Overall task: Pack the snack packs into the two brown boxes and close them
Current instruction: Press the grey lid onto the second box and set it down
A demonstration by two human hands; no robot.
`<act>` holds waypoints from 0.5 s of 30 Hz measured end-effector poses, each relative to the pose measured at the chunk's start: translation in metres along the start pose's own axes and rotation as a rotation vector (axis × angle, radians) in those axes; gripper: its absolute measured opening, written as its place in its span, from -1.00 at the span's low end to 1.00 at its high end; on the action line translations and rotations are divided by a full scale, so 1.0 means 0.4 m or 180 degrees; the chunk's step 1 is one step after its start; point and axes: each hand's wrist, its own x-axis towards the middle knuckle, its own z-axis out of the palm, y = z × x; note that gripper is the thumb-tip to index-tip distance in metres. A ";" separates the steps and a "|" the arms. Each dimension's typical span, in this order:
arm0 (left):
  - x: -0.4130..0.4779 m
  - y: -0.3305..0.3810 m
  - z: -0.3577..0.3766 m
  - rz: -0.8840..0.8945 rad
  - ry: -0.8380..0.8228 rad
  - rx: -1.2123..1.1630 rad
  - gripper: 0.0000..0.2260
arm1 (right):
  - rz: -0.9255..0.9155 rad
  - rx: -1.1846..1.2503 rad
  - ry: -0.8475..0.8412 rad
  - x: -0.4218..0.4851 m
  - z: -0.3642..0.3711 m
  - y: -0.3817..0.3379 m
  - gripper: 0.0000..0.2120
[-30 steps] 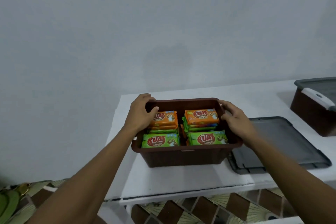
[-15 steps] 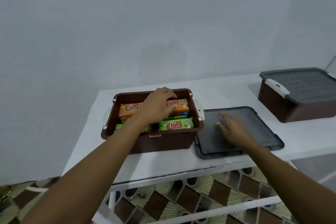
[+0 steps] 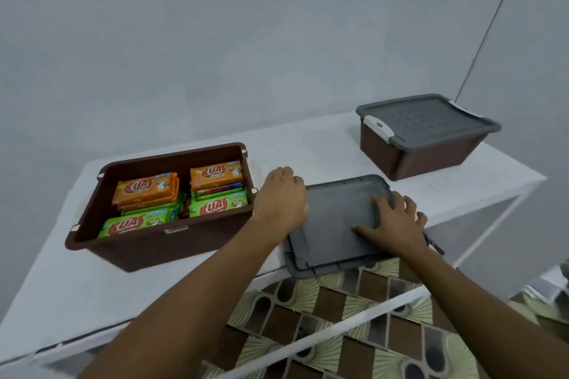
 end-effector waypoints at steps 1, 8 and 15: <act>-0.003 0.018 0.004 -0.0110 -0.0208 0.0026 -0.55 | 0.0129 0.0102 -0.0101 0.004 -0.004 0.012 -0.07; -0.028 0.096 0.083 -0.1129 -0.1308 -0.1018 -0.25 | 0.0356 0.0502 -0.0207 0.020 -0.025 0.035 -0.10; -0.011 0.096 -0.009 -0.0959 -0.0414 -0.1263 -0.23 | 0.0531 0.2151 0.0239 0.036 -0.086 0.010 -0.24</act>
